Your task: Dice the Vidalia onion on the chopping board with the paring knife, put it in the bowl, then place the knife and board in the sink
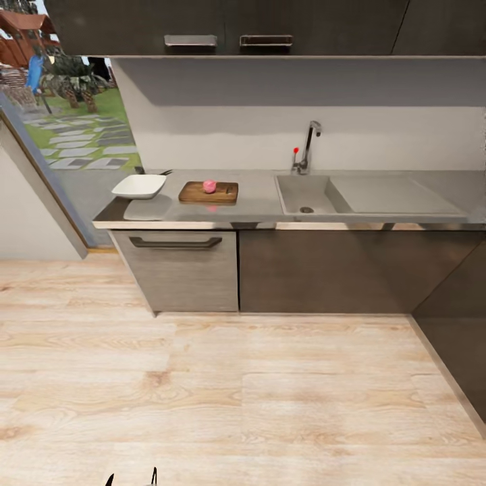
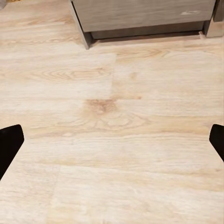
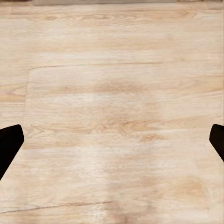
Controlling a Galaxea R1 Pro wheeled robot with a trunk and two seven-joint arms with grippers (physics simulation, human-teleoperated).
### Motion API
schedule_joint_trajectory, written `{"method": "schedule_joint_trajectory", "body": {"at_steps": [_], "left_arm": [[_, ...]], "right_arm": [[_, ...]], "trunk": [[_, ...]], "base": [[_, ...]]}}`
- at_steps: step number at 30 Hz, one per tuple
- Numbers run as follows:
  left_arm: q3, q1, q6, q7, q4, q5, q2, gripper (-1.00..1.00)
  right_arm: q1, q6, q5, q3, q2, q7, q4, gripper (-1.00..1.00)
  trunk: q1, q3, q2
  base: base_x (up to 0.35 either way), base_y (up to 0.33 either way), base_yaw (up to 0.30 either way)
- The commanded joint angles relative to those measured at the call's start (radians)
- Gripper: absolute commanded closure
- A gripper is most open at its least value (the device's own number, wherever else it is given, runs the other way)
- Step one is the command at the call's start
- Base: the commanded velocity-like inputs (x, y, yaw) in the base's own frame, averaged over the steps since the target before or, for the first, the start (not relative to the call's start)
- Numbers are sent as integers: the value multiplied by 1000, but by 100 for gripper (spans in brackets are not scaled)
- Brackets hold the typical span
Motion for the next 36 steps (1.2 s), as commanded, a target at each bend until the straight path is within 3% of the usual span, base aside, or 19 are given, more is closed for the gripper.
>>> {"method": "schedule_joint_trajectory", "body": {"at_steps": [1,14,36], "left_arm": [[-9,-2,-4,4,4,4,-1,-100],[-9,-2,-4,4,4,4,0,-100],[-9,-1,-4,4,4,4,5,-100]], "right_arm": [[0,-3,-11,8,-1,1,1,-100],[0,-3,-9,8,-1,1,3,-100],[-1,-3,-9,8,-1,1,5,-100]], "trunk": [[-4,4,7],[-12,31,21],[-12,66,21]], "base": [[0,0,0],[0,25,0],[29,282,0]]}}
